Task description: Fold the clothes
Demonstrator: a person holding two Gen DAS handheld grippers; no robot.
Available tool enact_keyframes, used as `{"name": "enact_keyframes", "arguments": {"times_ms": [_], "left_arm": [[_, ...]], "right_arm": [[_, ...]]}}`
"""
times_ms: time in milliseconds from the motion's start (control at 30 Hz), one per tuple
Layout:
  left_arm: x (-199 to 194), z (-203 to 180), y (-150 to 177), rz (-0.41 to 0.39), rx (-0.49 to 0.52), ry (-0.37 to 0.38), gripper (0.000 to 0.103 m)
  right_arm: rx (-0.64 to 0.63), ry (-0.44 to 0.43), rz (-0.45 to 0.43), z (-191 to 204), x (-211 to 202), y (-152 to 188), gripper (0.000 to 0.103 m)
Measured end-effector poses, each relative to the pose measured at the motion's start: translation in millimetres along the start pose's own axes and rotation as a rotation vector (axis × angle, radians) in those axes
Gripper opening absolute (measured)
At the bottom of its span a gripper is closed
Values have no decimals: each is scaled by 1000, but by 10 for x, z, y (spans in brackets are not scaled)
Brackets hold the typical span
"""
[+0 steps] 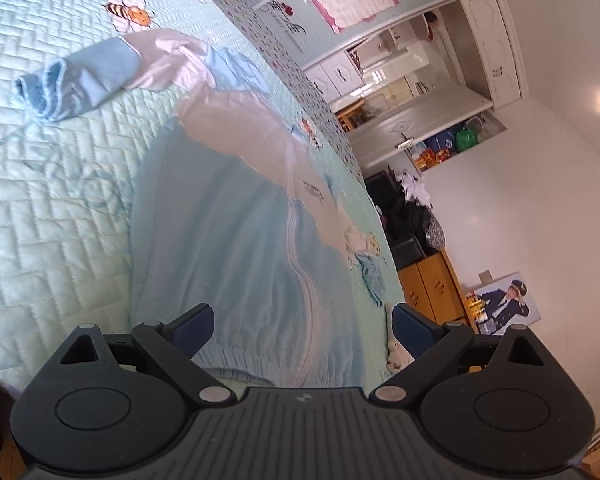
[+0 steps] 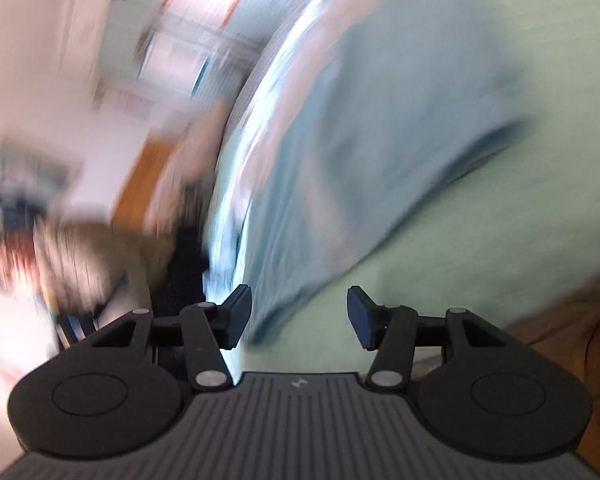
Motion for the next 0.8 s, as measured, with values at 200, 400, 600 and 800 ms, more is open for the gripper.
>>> {"name": "enact_keyframes", "arguments": {"times_ms": [200, 400, 600, 800], "left_arm": [[281, 15, 132, 54, 18, -16, 96], [383, 164, 210, 74, 7, -61, 96], [404, 264, 240, 81, -1, -76, 96], [418, 297, 246, 79, 0, -77, 96]], "right_arm": [[209, 14, -134, -485, -417, -430, 56], [318, -51, -140, -575, -386, -488, 56], [367, -81, -183, -472, -285, -564, 56], [448, -97, -240, -553, -243, -643, 56]]}}
Point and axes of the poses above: each gripper's, at about its wrist camera, not at the fingertips, and x roughly the way its jaws point, z to its left, y to its underside, the point moved 9 cm from there along x, roughly the way its jaws point, and after that the axes turned 9 degrees about -z, right-handed, at the moved point
